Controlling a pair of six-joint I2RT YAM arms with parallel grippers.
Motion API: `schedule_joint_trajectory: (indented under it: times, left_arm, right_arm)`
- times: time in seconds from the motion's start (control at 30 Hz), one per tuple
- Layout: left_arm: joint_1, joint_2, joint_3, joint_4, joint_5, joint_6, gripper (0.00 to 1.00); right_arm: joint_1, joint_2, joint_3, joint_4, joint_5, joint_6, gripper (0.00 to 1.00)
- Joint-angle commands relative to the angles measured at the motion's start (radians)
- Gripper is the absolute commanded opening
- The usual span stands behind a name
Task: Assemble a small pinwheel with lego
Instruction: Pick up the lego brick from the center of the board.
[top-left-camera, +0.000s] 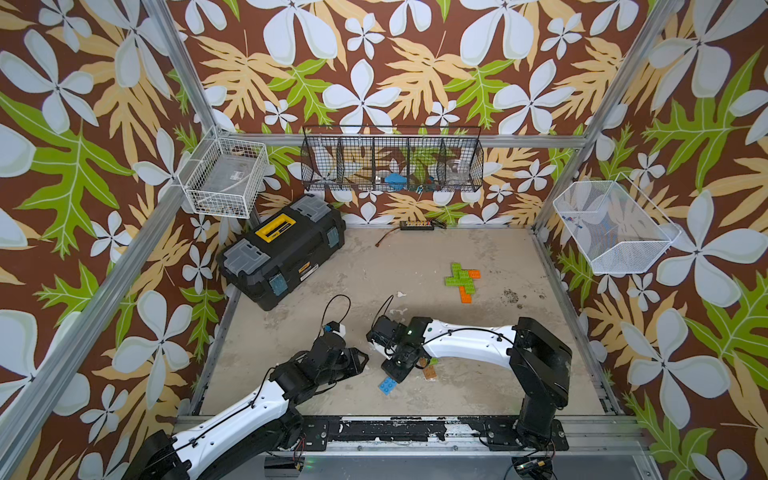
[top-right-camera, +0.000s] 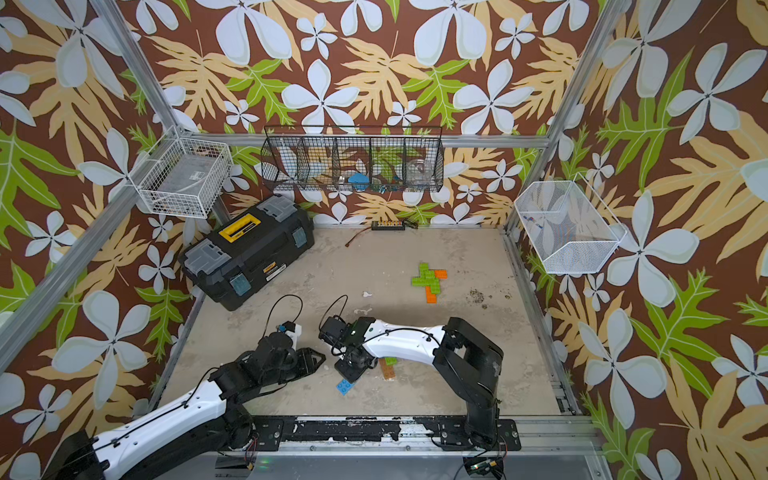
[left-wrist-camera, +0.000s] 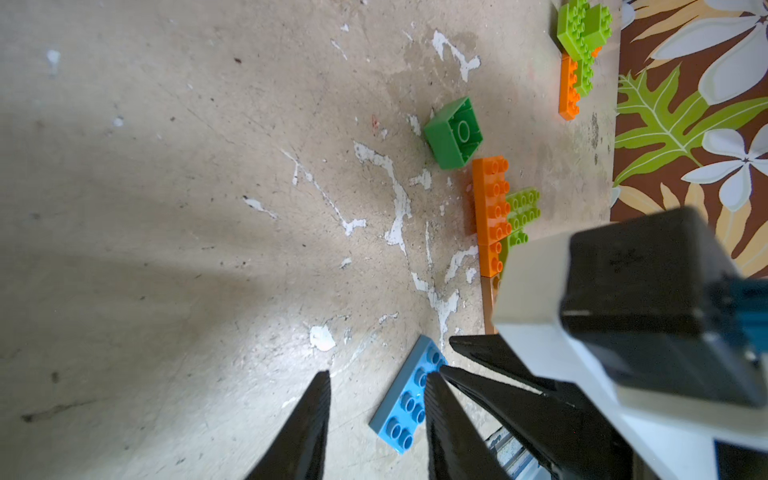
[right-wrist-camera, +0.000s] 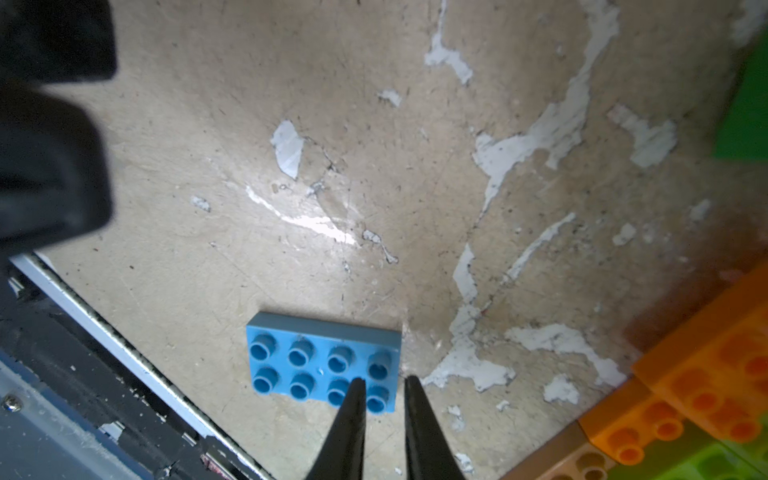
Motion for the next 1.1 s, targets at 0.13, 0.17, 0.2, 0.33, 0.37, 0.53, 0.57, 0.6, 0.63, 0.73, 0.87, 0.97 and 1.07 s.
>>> schedule_joint_trajectory:
  times: [0.13, 0.17, 0.2, 0.33, 0.37, 0.53, 0.57, 0.6, 0.63, 0.73, 0.87, 0.97, 1.07]
  left_arm:
    - [0.002, 0.004, 0.003, -0.004, -0.015, 0.000, 0.41]
    - [0.002, 0.005, 0.004, -0.004, -0.015, 0.000, 0.40]
    - [0.002, 0.007, 0.004, -0.003, -0.014, 0.000, 0.40]
    - [0.002, 0.016, 0.004, 0.002, -0.013, 0.002, 0.40]
    - [0.002, 0.018, 0.006, 0.002, -0.013, 0.004, 0.40]
    - [0.002, 0.021, 0.009, 0.004, -0.013, 0.005, 0.40]
    - [0.002, 0.021, 0.010, 0.004, -0.013, 0.007, 0.40]
    - [0.002, 0.021, 0.009, 0.002, -0.012, 0.008, 0.40]
    - [0.002, 0.020, 0.009, 0.002, -0.013, 0.008, 0.40]
    - [0.002, 0.020, 0.009, 0.002, -0.012, 0.011, 0.40]
    - [0.002, 0.023, 0.009, 0.005, -0.013, 0.012, 0.40]
    - [0.002, 0.025, 0.009, 0.006, -0.013, 0.013, 0.40]
    - [0.002, 0.025, 0.005, 0.008, -0.012, 0.013, 0.40]
  right_arm:
    - [0.009, -0.006, -0.014, -0.022, 0.005, 0.026, 0.20]
    - [0.011, -0.011, -0.018, -0.023, 0.003, 0.028, 0.20]
    - [0.013, -0.013, -0.020, -0.025, -0.002, 0.028, 0.20]
    - [0.022, -0.012, -0.017, -0.031, -0.016, 0.031, 0.21]
    - [0.024, -0.011, -0.017, -0.030, -0.016, 0.032, 0.21]
    - [0.030, 0.013, -0.009, -0.048, 0.025, 0.044, 0.21]
    - [0.030, 0.018, -0.007, -0.054, 0.039, 0.049, 0.21]
    - [0.029, 0.020, -0.005, -0.057, 0.050, 0.053, 0.20]
    - [0.030, 0.024, -0.005, -0.059, 0.060, 0.057, 0.20]
    - [0.029, 0.035, 0.001, -0.065, 0.074, 0.065, 0.20]
    - [0.029, 0.036, 0.008, -0.079, 0.091, 0.071, 0.20]
    - [0.029, 0.033, 0.004, -0.086, 0.091, 0.071, 0.20]
    - [0.029, 0.030, -0.004, -0.090, 0.091, 0.075, 0.20]
